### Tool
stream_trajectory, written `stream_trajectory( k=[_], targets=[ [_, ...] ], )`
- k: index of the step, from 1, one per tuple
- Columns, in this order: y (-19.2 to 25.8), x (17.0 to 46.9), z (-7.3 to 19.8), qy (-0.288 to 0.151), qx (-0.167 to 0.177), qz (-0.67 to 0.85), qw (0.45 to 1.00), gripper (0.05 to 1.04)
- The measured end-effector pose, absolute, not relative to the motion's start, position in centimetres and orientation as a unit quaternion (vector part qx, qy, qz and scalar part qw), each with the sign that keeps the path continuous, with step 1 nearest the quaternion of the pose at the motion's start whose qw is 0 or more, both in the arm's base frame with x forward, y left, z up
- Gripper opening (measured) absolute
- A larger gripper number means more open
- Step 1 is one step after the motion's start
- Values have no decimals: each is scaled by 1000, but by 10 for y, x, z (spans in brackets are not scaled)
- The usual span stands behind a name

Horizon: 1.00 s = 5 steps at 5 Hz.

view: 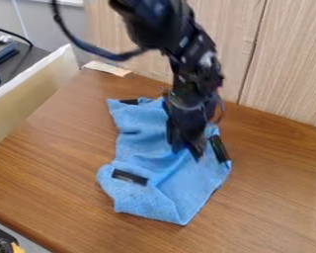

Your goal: Unfold the cloth from top right to bottom left

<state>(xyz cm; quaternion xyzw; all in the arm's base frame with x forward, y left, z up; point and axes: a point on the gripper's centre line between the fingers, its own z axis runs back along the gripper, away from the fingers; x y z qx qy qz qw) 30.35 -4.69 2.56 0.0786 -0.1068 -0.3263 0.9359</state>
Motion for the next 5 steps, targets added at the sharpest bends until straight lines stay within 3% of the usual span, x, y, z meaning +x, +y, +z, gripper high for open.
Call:
stream_trajectory(
  k=[3,5],
  targets=[
    [52,280,69,-140,114,-160,971,79],
    [110,225,82,-126,154,-20,980,79]
  ],
)
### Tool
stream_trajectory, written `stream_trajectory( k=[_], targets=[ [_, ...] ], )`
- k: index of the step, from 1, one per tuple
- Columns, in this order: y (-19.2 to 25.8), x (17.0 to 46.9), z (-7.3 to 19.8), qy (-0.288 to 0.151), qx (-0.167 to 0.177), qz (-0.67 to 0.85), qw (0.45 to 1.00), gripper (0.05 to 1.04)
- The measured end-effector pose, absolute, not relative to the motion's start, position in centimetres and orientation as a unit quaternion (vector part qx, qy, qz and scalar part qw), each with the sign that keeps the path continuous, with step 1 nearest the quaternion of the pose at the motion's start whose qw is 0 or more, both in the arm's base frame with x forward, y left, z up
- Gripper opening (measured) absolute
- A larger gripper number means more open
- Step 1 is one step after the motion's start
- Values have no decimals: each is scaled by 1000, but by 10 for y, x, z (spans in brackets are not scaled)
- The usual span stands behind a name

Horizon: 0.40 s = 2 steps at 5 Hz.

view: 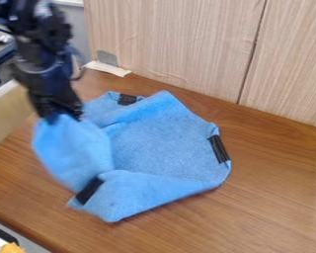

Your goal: Unfold the cloth from top right to bottom left

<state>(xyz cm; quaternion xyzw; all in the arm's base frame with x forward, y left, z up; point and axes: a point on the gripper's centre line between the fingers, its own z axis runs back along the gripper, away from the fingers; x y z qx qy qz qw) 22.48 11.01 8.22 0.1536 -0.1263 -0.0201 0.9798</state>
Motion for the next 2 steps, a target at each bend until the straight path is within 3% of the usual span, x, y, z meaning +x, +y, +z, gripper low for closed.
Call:
stream_trajectory(
  k=[2],
  targets=[
    [145,197,61,-91,149,62,983,79]
  ],
)
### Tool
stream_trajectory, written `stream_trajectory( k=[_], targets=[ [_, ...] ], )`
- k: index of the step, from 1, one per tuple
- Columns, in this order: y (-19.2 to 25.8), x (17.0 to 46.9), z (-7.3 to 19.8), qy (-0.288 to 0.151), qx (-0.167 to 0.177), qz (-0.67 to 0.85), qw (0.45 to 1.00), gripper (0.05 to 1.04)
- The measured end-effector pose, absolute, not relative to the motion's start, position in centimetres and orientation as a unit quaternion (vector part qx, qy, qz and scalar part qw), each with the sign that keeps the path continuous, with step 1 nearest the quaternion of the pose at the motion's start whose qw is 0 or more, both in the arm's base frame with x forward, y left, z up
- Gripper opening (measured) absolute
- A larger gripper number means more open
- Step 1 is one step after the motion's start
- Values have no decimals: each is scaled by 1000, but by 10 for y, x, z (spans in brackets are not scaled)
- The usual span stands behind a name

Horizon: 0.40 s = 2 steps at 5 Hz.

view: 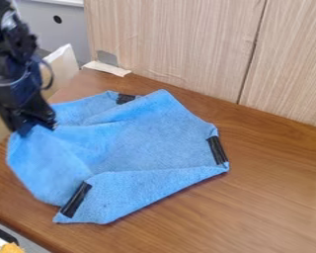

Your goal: Unfold the cloth from top right to bottom left

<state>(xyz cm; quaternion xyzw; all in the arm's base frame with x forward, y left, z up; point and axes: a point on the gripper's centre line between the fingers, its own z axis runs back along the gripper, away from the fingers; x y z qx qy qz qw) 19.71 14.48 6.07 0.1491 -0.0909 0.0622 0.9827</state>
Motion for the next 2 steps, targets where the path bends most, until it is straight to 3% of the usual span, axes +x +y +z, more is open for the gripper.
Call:
stream_trajectory(
  k=[2],
  targets=[
    [145,178,26,-75,157,129,976,77]
  ],
)
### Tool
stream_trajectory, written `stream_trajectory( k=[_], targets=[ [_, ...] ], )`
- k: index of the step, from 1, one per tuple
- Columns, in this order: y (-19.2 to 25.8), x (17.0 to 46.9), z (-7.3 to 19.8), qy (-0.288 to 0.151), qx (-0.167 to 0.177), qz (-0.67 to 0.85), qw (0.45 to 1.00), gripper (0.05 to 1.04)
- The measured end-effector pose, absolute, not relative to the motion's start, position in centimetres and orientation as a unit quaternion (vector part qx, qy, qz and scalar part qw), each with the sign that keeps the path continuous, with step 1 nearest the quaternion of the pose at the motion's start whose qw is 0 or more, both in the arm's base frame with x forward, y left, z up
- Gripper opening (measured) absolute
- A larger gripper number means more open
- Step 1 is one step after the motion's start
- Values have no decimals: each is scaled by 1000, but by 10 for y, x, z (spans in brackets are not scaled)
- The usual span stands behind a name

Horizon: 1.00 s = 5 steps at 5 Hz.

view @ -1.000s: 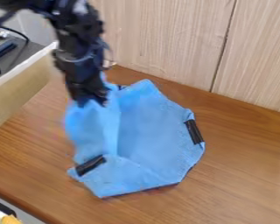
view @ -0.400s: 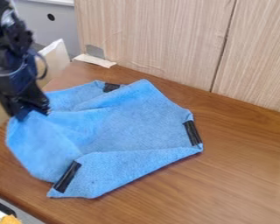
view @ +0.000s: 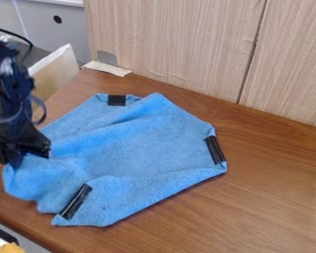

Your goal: Unfold the cloth from top right to bottom left

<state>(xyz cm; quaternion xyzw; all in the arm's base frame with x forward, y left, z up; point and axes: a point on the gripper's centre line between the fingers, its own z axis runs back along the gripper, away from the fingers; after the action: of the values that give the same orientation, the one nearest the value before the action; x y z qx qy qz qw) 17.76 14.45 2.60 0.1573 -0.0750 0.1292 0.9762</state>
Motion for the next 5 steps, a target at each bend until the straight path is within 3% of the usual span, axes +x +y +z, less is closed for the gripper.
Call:
stream_trajectory(
  k=[1,2,4,5],
  targets=[
    [148,177,11,-69,166,134,975,104],
    [146,175,1,-55,148,139,978,289],
    [146,178,5,-45,151,128,979,881],
    [145,177,10,-46,152,125,979,1011]
  ],
)
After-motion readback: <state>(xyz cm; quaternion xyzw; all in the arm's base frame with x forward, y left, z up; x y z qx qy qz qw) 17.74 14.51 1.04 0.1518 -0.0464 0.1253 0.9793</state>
